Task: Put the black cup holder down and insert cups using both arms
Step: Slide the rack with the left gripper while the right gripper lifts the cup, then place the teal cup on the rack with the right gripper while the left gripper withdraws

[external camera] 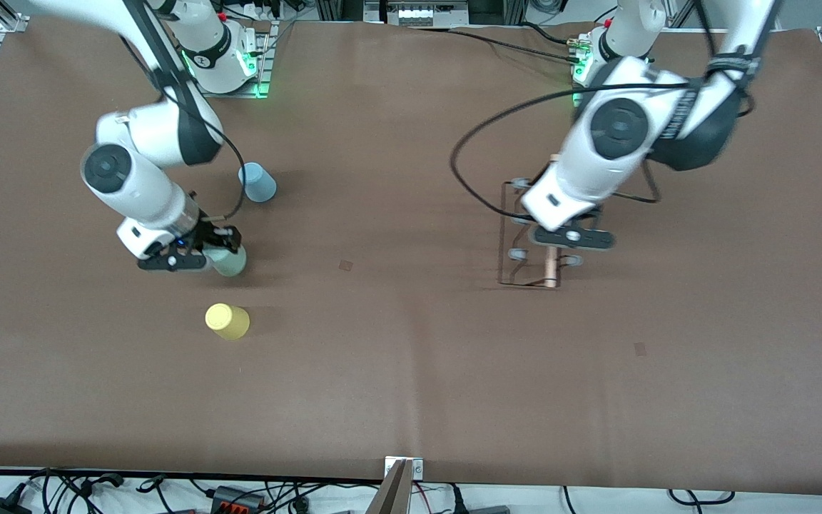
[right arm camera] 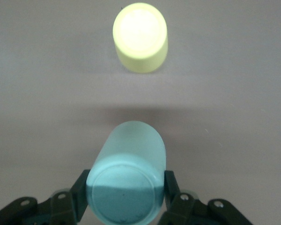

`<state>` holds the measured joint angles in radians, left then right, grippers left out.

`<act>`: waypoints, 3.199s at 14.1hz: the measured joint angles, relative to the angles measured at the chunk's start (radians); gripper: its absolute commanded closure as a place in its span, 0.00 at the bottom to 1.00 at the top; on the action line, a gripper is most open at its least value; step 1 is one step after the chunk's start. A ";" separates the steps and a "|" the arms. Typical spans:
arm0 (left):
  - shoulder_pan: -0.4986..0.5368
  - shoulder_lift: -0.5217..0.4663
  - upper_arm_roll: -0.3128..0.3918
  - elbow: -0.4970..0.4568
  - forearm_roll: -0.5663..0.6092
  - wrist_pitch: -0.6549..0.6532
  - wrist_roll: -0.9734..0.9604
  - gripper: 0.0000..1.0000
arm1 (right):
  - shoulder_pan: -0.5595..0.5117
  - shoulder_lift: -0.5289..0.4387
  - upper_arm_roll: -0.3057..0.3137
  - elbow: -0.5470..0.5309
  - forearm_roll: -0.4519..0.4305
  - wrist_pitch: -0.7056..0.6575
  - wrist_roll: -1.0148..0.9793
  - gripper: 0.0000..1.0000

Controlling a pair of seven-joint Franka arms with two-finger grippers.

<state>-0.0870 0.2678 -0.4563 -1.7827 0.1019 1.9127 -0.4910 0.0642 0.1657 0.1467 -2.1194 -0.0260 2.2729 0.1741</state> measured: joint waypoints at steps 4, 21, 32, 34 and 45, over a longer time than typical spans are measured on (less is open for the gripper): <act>-0.107 0.058 -0.002 0.004 0.002 0.105 -0.133 0.97 | -0.007 -0.183 -0.004 -0.002 0.000 -0.189 -0.117 0.88; -0.199 0.162 0.001 0.021 0.088 0.199 -0.257 0.00 | 0.012 -0.250 0.010 -0.024 0.046 -0.293 -0.058 0.88; 0.066 0.038 0.008 0.239 0.093 -0.303 0.203 0.00 | 0.309 -0.078 0.221 0.201 0.096 -0.186 0.898 0.88; 0.159 0.028 0.009 0.250 0.093 -0.310 0.308 0.00 | 0.392 -0.015 0.223 0.237 0.049 -0.124 1.068 0.89; 0.575 -0.003 0.010 0.362 -0.046 -0.382 0.830 0.00 | 0.573 0.269 0.231 0.413 -0.194 -0.018 1.406 0.86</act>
<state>0.4876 0.2645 -0.4464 -1.4208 0.0557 1.5305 0.3392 0.6376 0.4346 0.3778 -1.7069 -0.2201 2.2545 1.5800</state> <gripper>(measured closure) 0.000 0.339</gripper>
